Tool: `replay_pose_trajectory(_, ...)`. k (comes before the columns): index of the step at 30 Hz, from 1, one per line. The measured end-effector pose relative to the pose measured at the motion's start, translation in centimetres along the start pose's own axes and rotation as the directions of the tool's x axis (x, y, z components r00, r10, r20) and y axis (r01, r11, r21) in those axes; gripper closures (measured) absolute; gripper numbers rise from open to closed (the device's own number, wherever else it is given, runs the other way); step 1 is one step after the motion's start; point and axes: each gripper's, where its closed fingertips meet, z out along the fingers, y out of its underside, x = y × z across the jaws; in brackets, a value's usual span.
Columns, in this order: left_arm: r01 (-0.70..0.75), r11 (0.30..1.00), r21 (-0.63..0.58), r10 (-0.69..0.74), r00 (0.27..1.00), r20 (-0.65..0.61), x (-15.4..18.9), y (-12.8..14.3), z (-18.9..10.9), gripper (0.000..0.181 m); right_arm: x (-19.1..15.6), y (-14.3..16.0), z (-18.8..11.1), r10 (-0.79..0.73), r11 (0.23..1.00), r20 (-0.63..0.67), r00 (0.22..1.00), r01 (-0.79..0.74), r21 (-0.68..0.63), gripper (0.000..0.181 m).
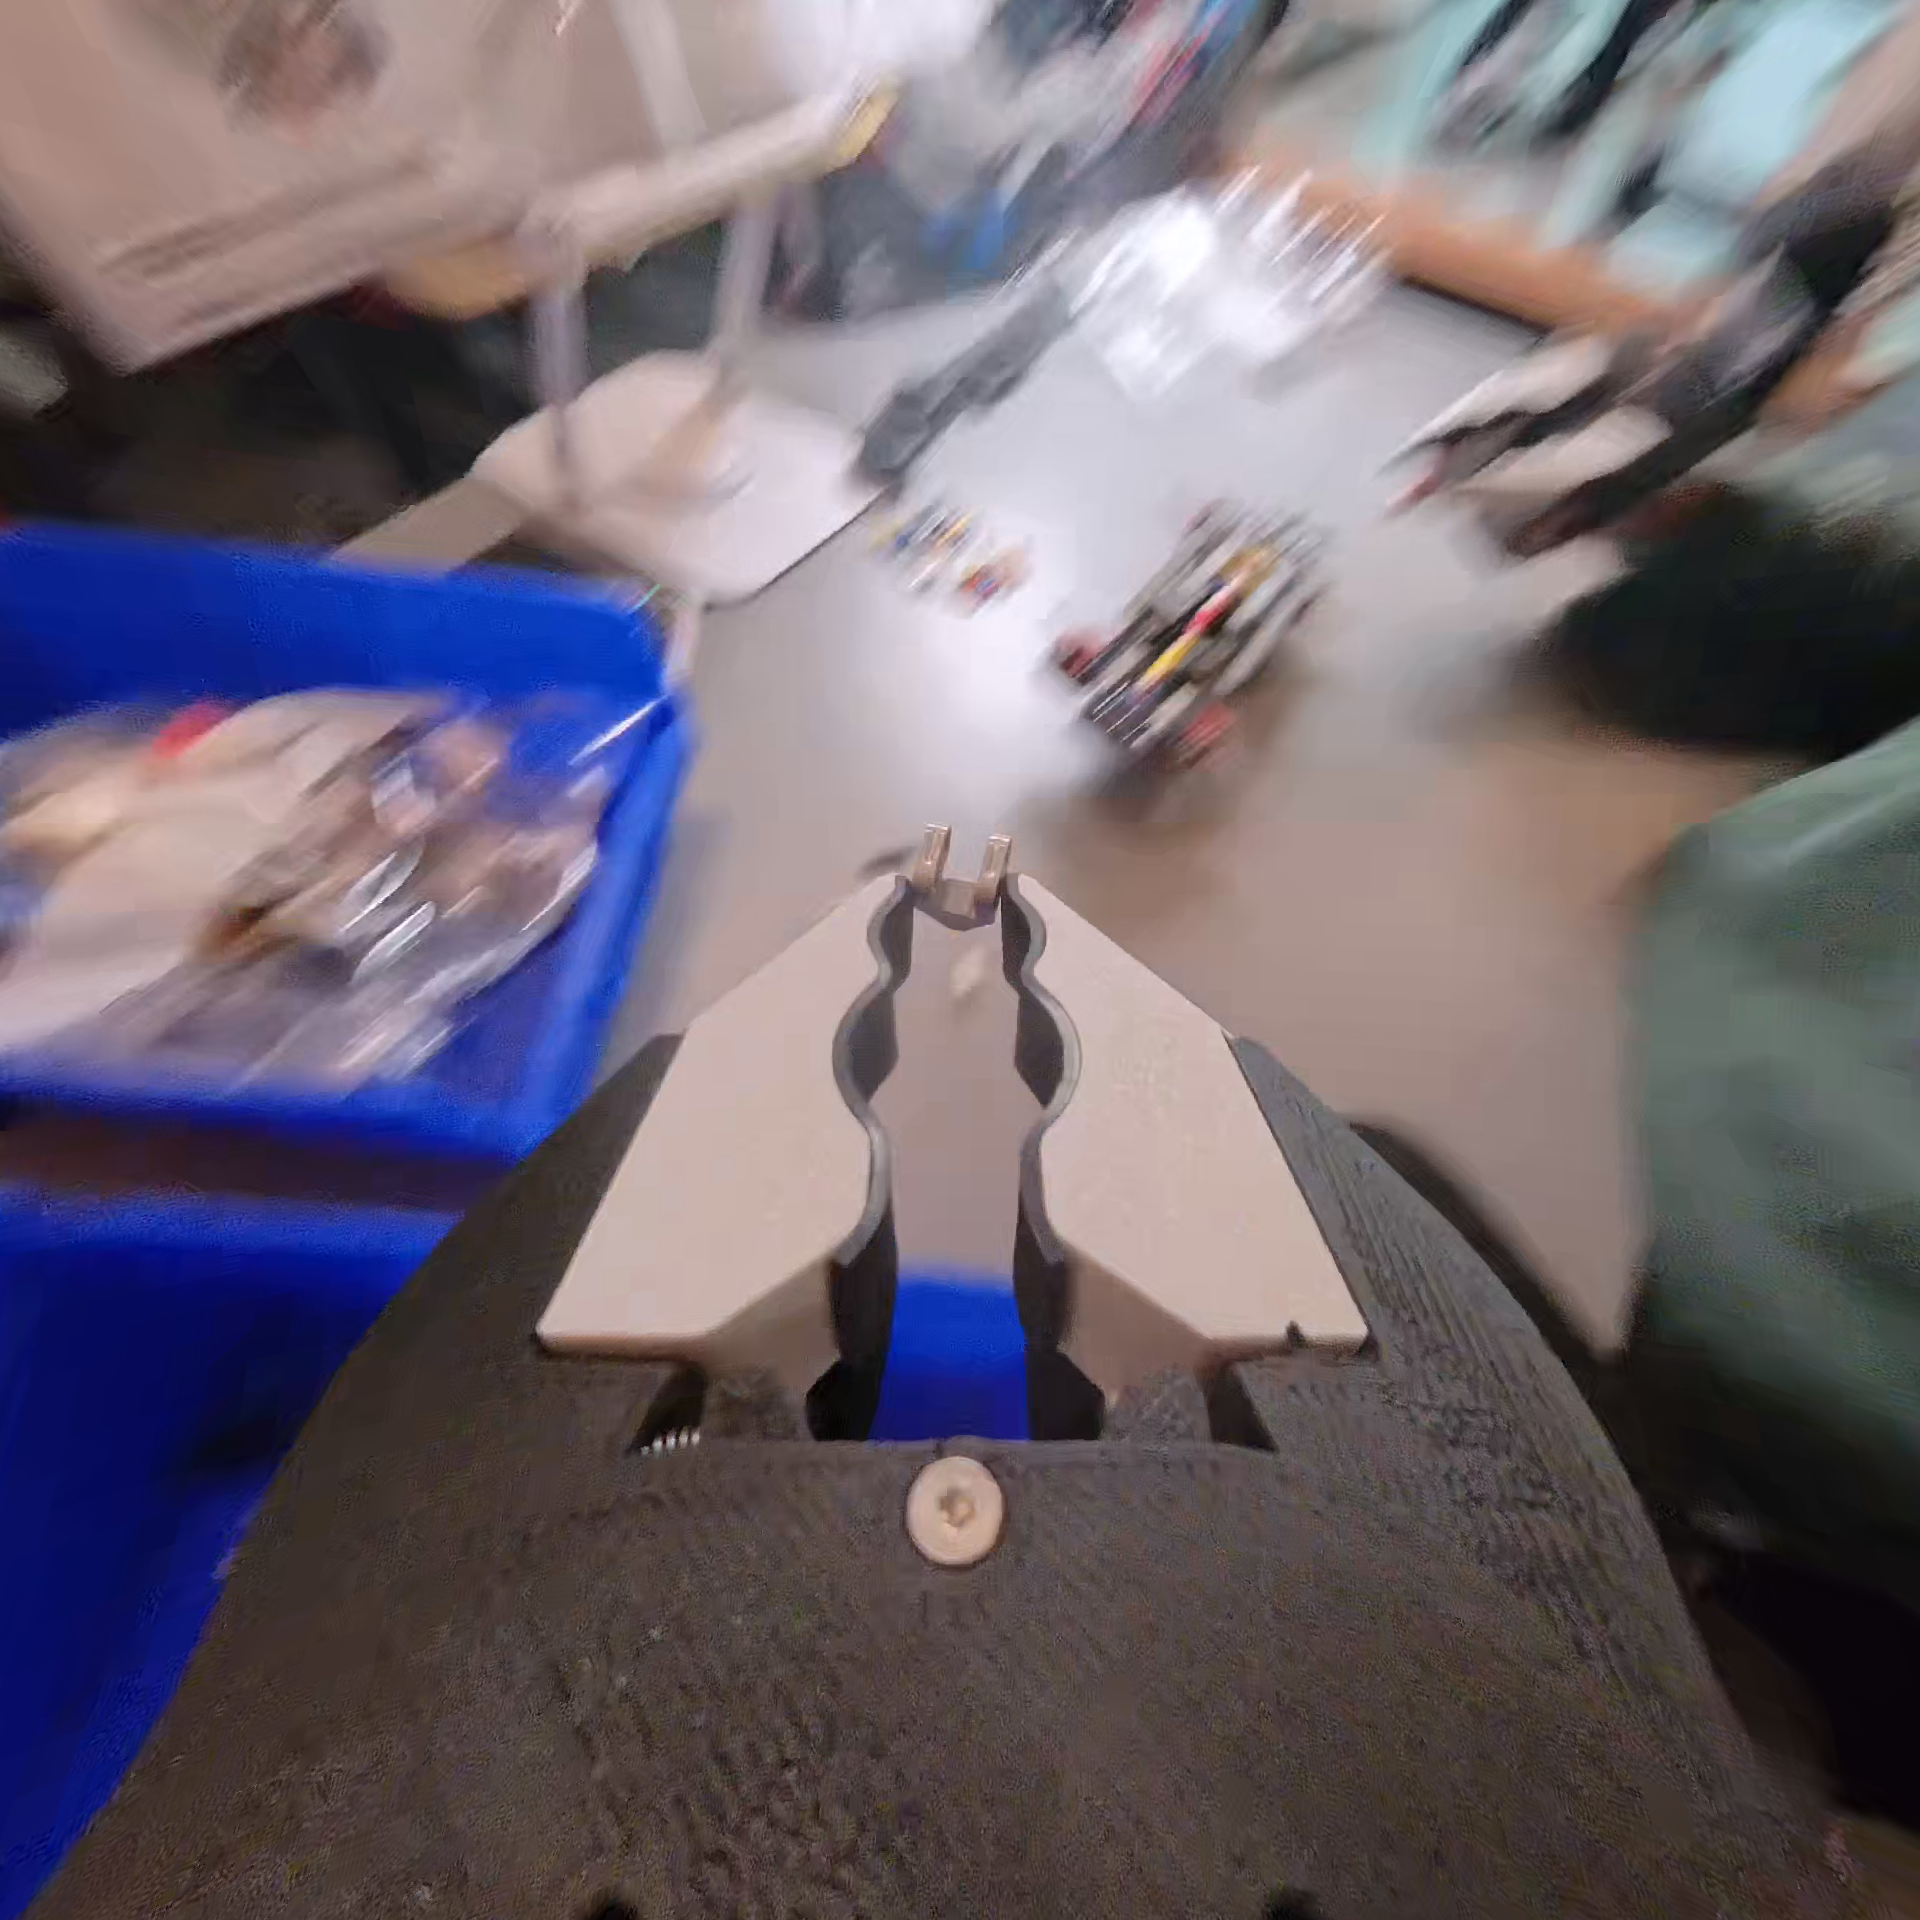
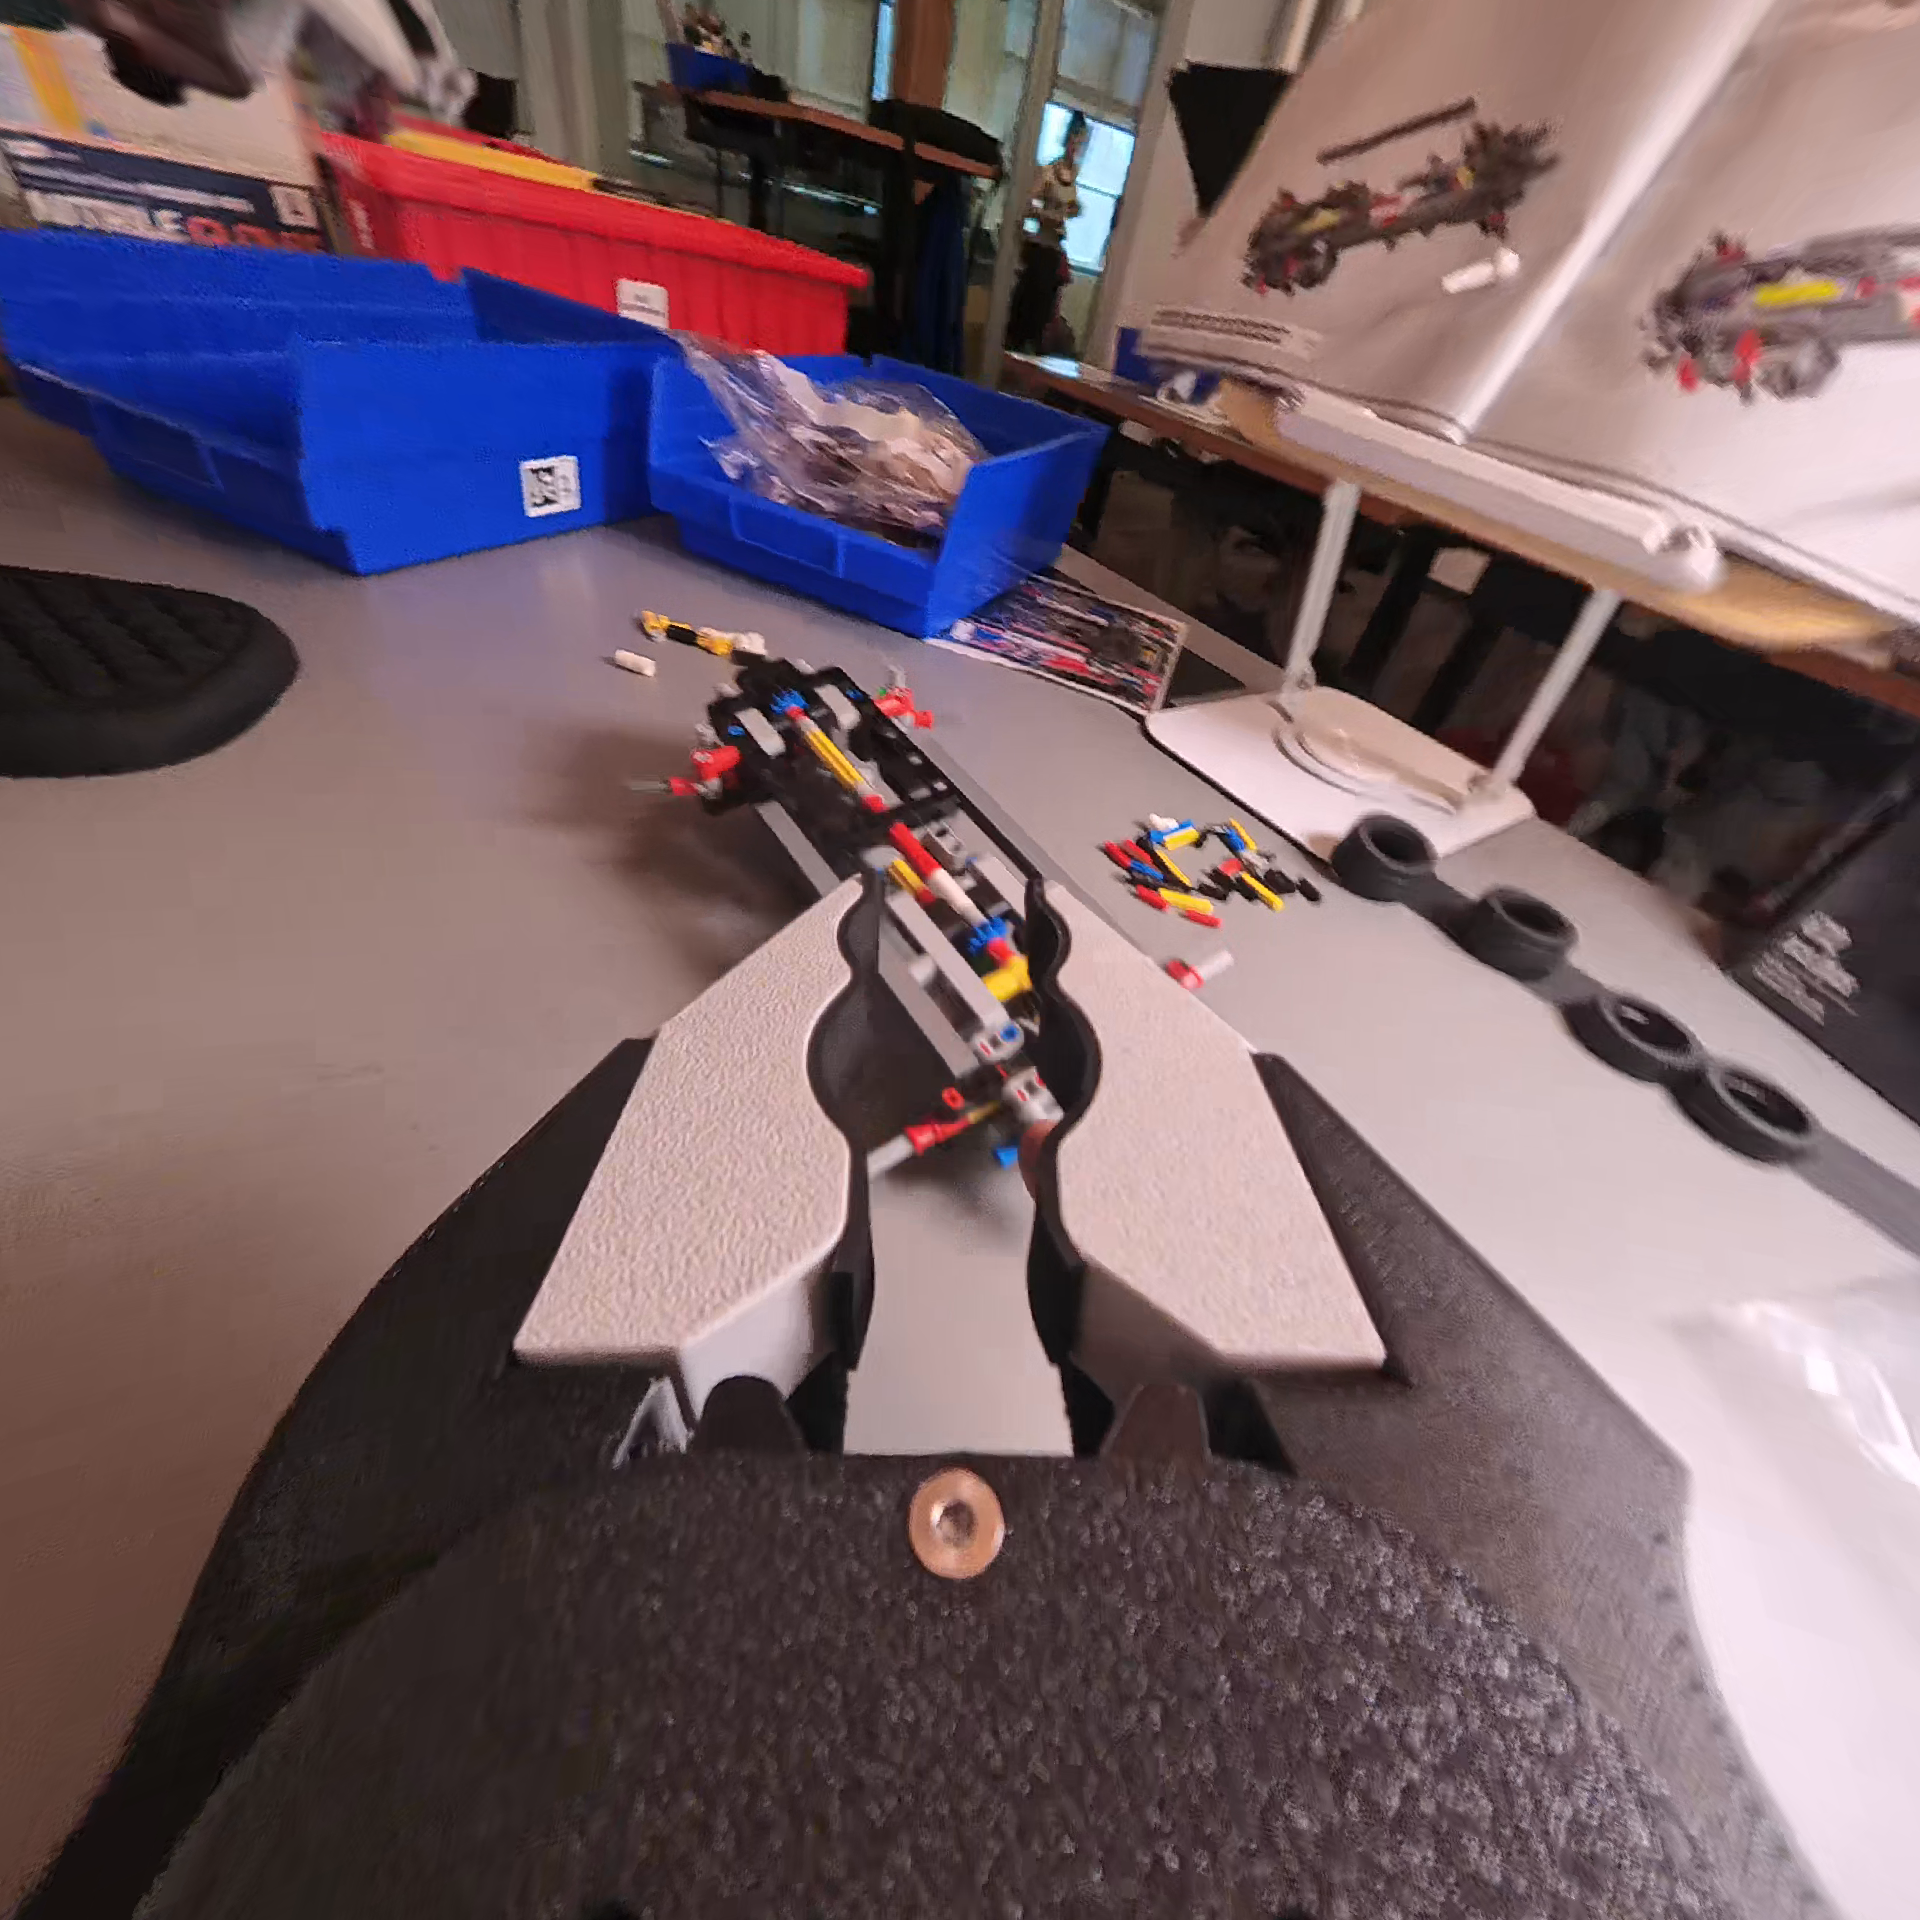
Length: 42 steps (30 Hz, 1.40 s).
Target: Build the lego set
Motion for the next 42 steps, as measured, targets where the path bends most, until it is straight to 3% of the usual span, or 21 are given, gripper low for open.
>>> replay_pose_trajectory(1,0.029,0.996,0.086,-0.020,0.994,-0.103,2.6,-2.0,0.8,0.166,-1.0,-0.8,0.5,-0.044,0.999,0.038,0.998,0.044,0.007,0.157)
replay_pose_trajectory(3,0.102,0.976,0.195,-0.040,0.954,-0.299,7.4,-4.8,2.5,0.167,-3.2,-2.6,1.2,-0.132,0.991,0.124,0.983,0.130,0.029,0.157)
replay_pose_trajectory(5,0.176,0.958,0.226,-0.058,0.891,-0.450,11.5,-6.3,4.8,0.166,-5.0,-4.6,1.8,-0.222,0.975,0.167,0.961,0.213,0.069,0.157)
replay_pose_trajectory(10,0.388,0.910,0.148,-0.184,0.697,-0.693,17.9,-7.8,10.9,0.167,-8.1,-8.8,3.1,-0.419,0.906,0.212,0.883,0.389,0.167,0.153)
replay_pose_trajectory(14,0.470,0.881,0.049,-0.268,0.582,-0.767,20.7,-8.0,14.8,0.167,-9.0,-10.4,4.0,-0.478,0.875,0.224,0.849,0.440,0.202,0.149)
replay_pose_trajectory(20,0.471,0.880,-0.055,-0.332,0.530,-0.781,22.9,-7.0,17.9,0.167,-9.3,-9.9,4.4,-0.513,0.856,0.229,0.827,0.475,0.203,0.148)
replay_pose_trajectory(24,0.480,0.870,-0.114,-0.377,0.496,-0.782,23.5,-5.8,19.2,0.167,-10.0,-8.7,4.2,-0.529,0.849,0.271,0.805,0.494,0.188,0.158)
replay_pose_trajectory(29,0.478,0.863,-0.163,-0.411,0.477,-0.776,24.1,-4.4,20.2,0.167,-10.8,-6.8,3.9,-0.524,0.850,0.342,0.780,0.507,0.145,0.165)
replay_pose_trajectory(36,0.502,0.855,-0.132,-0.395,0.463,-0.794,24.3,-4.2,20.4,0.164,-10.7,-6.3,3.4,-0.398,0.917,0.383,0.834,0.376,0.134,0.167)
replay_pose_trajectory(40,0.483,0.876,0.021,-0.315,0.604,-0.732,22.4,-4.6,20.2,0.148,-7.9,-5.6,2.3,-0.281,0.959,0.343,0.896,0.271,0.080,0.167)
replay_pose_trajectory(42,0.429,0.897,0.105,-0.259,0.704,-0.662,21.1,-4.3,19.9,0.146,-4.7,-3.5,1.5,-0.218,0.971,0.281,0.934,0.237,-0.036,0.167)
